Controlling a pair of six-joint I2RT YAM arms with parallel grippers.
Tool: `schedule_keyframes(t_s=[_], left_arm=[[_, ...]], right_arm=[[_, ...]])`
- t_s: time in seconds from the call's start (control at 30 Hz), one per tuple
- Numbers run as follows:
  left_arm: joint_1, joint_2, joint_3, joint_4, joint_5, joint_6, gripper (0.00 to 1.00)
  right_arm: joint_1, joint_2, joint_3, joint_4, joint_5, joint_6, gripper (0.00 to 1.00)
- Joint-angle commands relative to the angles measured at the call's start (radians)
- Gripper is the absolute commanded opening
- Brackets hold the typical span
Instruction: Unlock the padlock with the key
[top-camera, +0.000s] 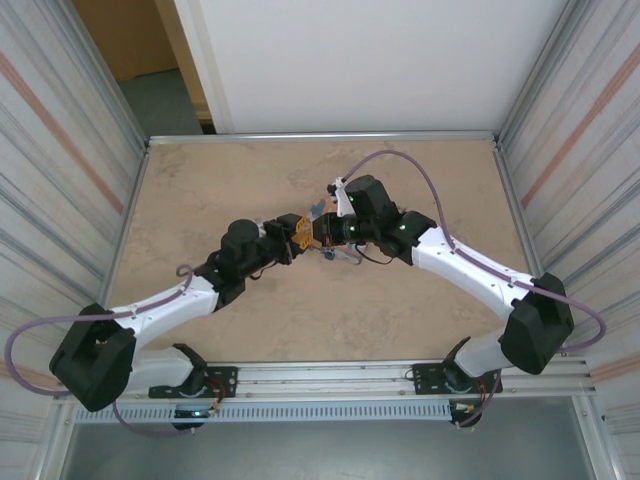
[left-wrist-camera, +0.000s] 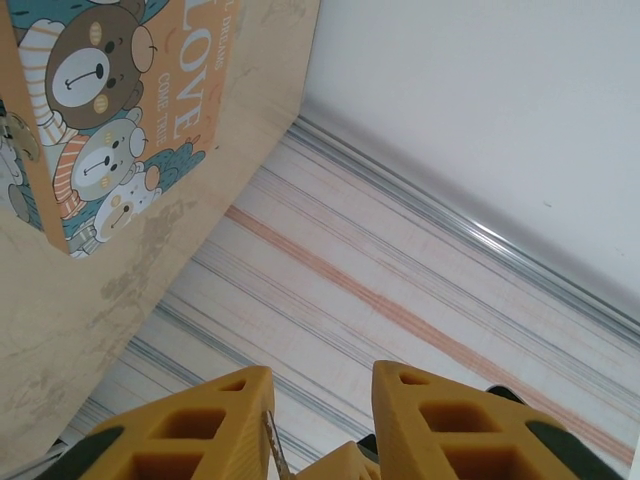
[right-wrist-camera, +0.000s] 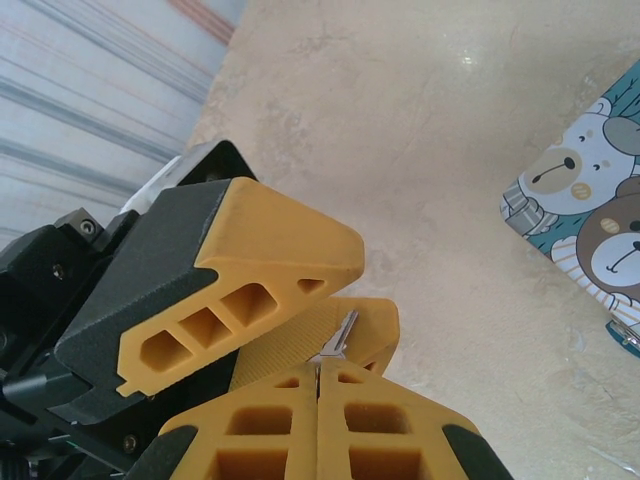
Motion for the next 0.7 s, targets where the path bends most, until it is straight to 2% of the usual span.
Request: schedule_keyframes(t_s=[0.0,0.47,0.67], left_arm=[[-0.006,-0.028,-0.017,-0.019,-0.023,0.013,0.30],[-0.006,-0.049,-0.030,-0.037,-0.049,0.016,0.19],[-0.005,-0.059,-0.033,-0.047,-0.059,0.029,0.10]], right_arm=[[0.009,-0.034,0.021,0.016,0.006,0.022,0.00],[0.009,-0.050,0.020,0.021,0.011,0.026,0.00],[0.008,-0.056,0.015,0.024,0.012,0.030,0.00]])
